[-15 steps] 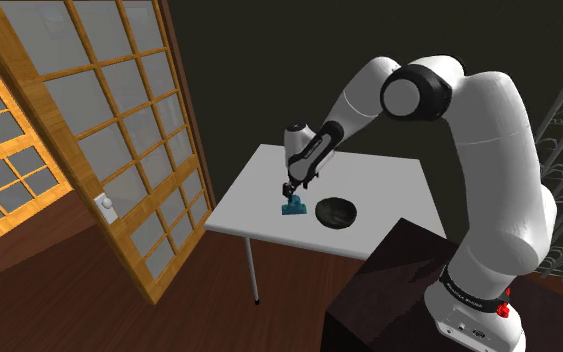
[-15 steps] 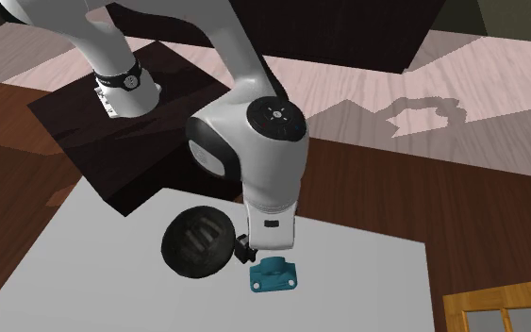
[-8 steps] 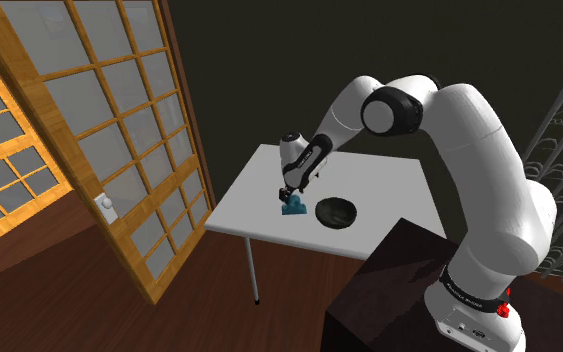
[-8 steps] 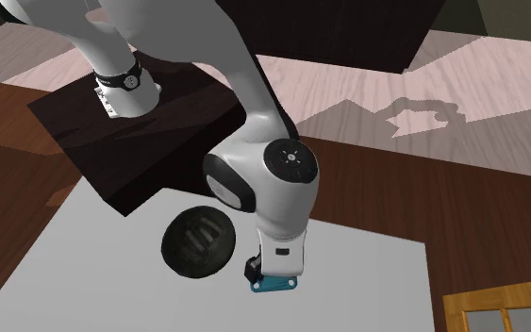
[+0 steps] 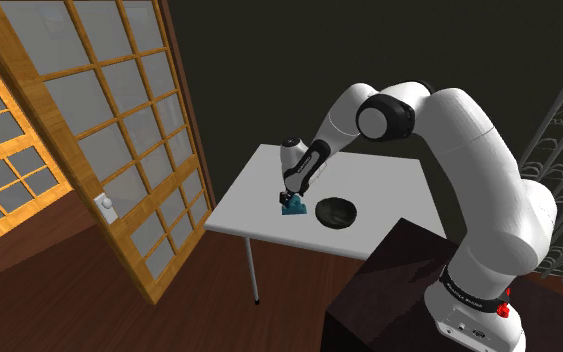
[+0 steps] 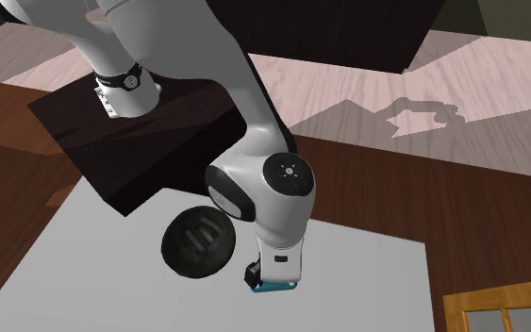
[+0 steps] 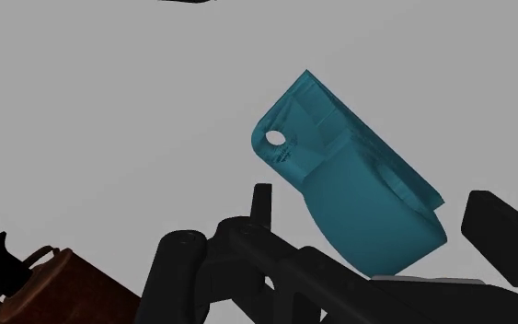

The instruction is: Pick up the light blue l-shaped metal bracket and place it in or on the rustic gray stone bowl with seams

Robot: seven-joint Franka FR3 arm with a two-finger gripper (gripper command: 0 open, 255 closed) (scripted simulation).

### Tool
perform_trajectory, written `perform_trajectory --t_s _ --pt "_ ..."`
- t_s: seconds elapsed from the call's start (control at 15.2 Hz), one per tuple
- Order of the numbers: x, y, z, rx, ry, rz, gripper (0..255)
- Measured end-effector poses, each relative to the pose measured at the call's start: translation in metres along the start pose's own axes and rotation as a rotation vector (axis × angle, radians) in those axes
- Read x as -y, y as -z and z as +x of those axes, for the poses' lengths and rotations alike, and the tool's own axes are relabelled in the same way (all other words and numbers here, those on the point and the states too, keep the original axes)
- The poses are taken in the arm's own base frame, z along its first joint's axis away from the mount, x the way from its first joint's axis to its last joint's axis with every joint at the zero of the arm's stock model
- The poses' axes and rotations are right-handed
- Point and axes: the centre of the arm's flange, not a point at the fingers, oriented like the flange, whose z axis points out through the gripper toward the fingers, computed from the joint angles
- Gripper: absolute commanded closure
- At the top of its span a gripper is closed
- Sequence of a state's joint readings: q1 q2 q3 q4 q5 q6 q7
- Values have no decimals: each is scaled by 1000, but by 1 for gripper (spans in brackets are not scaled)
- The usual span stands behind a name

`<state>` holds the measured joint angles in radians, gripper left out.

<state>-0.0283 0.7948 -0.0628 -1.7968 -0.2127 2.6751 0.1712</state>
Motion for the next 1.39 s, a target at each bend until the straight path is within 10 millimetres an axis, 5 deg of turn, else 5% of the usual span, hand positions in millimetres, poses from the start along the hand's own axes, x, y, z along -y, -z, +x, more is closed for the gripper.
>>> perform_trajectory --t_s 0.13,0.2,0.92,1.39 --pt "0 0 0 0 0 0 0" --pt "0 0 0 0 0 0 255" --pt "-1 3 0 -2 0 0 255" --pt "-5 37 4 0 0 0 255"
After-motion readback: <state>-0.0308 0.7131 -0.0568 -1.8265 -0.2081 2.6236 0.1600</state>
